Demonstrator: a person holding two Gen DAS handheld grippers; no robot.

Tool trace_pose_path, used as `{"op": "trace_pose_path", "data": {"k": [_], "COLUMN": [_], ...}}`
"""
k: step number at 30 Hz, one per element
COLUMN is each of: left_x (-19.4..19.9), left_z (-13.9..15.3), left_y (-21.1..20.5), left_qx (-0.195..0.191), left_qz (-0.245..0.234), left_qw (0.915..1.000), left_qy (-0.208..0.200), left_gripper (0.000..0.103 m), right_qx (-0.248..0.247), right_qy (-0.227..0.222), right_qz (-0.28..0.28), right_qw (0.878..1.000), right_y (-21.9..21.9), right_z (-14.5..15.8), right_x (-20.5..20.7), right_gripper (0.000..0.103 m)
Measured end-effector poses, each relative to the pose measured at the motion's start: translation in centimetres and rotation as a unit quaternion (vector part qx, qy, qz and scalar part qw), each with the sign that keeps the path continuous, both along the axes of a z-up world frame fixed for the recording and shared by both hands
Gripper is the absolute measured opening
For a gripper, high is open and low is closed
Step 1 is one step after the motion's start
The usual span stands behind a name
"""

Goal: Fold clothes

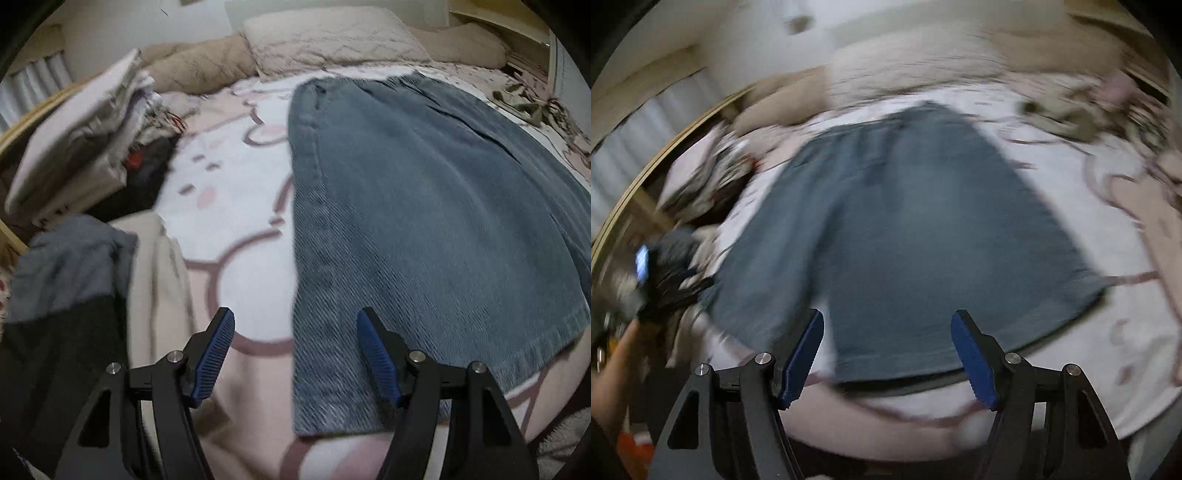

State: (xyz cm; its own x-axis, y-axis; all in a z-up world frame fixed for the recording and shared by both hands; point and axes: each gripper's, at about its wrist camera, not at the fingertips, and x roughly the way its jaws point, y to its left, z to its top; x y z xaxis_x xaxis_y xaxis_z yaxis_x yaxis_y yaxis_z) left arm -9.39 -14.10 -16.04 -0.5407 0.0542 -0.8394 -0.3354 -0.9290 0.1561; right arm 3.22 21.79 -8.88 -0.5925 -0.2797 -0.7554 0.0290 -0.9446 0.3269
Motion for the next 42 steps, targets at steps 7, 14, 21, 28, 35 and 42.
{"op": "trace_pose_path", "data": {"k": [7, 14, 21, 28, 35, 42], "left_x": [0.4, 0.3, 0.4, 3.2, 2.1, 3.3], "left_z": [-1.3, -0.8, -0.2, 6.8, 2.6, 0.4], "left_y": [0.0, -0.7, -0.6, -0.8, -4.5, -5.2], "left_qx": [0.032, 0.069, 0.041, 0.027, -0.016, 0.001], "left_qz": [-0.012, -0.01, -0.004, -0.01, 0.036, 0.047], "left_qw": [0.9991, 0.9972, 0.9991, 0.9965, 0.9991, 0.9989], "left_qy": [-0.024, -0.025, -0.01, 0.078, 0.014, 0.008], "left_gripper": [0.069, 0.019, 0.009, 0.006, 0.001, 0.001], "right_qx": [0.033, 0.013, 0.067, 0.208, 0.295, 0.205], "right_qy": [-0.009, -0.024, -0.004, 0.043, 0.06, -0.002], "right_qz": [0.086, 0.028, 0.039, 0.097, 0.144, 0.121], "right_qw": [0.996, 0.999, 0.997, 0.972, 0.943, 0.971], "right_y": [-10.0, -11.9, -14.0, -16.2, -18.1, -17.0], "right_z": [-4.4, -7.4, -7.2, -3.6, -2.7, -6.0], "right_x": [0.0, -2.5, -4.4, -2.3, -0.1, 1.0], "right_gripper": [0.065, 0.051, 0.013, 0.009, 0.009, 0.057]}}
